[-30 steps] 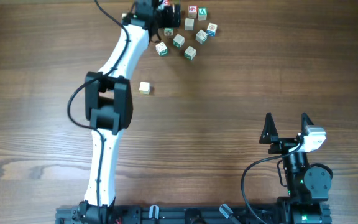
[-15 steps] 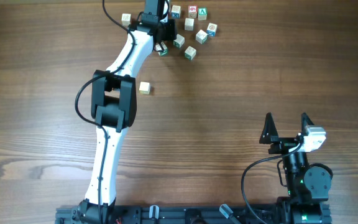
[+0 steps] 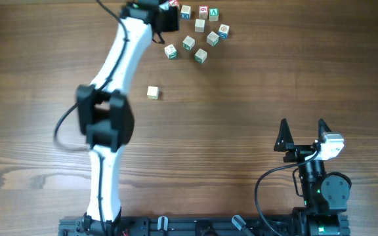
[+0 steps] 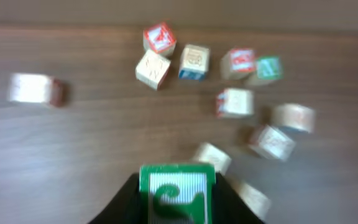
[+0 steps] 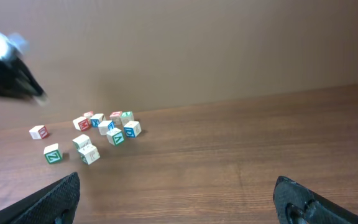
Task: Form a horizontal line
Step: 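Place the green-faced block just right of the white block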
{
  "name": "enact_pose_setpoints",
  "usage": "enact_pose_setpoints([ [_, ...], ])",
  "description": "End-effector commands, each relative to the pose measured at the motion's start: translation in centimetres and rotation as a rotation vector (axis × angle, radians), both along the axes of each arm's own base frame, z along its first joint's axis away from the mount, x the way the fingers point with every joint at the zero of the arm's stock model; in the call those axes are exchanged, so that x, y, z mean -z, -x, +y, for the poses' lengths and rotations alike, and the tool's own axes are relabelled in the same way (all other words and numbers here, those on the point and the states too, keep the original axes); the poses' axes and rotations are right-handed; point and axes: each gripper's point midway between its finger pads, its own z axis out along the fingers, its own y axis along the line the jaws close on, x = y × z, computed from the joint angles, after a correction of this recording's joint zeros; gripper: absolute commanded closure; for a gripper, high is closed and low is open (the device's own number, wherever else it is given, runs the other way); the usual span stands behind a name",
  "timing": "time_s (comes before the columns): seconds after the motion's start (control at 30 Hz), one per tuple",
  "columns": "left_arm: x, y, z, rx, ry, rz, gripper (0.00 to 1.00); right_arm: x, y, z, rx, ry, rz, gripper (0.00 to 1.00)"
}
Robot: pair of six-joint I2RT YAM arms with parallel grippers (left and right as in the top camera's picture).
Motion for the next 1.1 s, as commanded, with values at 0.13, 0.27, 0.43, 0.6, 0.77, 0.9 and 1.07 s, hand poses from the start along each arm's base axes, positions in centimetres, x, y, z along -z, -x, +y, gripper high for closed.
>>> enact_pose_setpoints([
  [0.13, -6.7, 8.0, 2.3, 0.002, -0.052, 0.115, 0.85, -0.1, 0.0, 0.1, -0.01, 0.017, -0.008, 0.0],
  [0.27, -3.0, 11.7, 2.6, 0.018, -0.106, 0.301, 0.92, -0.1, 0.0, 0.1, -0.01, 0.017, -0.008, 0.0],
  [0.43, 2.1, 14.3, 0.9, 0.091, -0.169, 0.415, 0.92, -0.1, 0.0, 0.1, -0.01, 0.017, -0.008, 0.01],
  [0.6, 8.8, 16.0, -0.5, 0.132, -0.196, 0.467, 0.91, -0.1, 0.0, 0.1, -0.01, 0.017, -0.008, 0.0],
  [0.77, 13.5, 16.4, -0.4, 0.127, -0.187, 0.45, 0.9, -0.1, 0.0, 0.1, -0.01, 0.017, -0.008, 0.0],
  [0.9, 15.1, 16.4, -0.4, 0.128, -0.179, 0.425, 0.88, -0.1, 0.0, 0.1, -0.01, 0.017, -0.008, 0.0],
  [1.07, 15.1, 15.9, -0.6, 0.127, -0.171, 0.402, 0.84, -0.1, 0.0, 0.1, -0.01, 0.017, -0.004, 0.0],
])
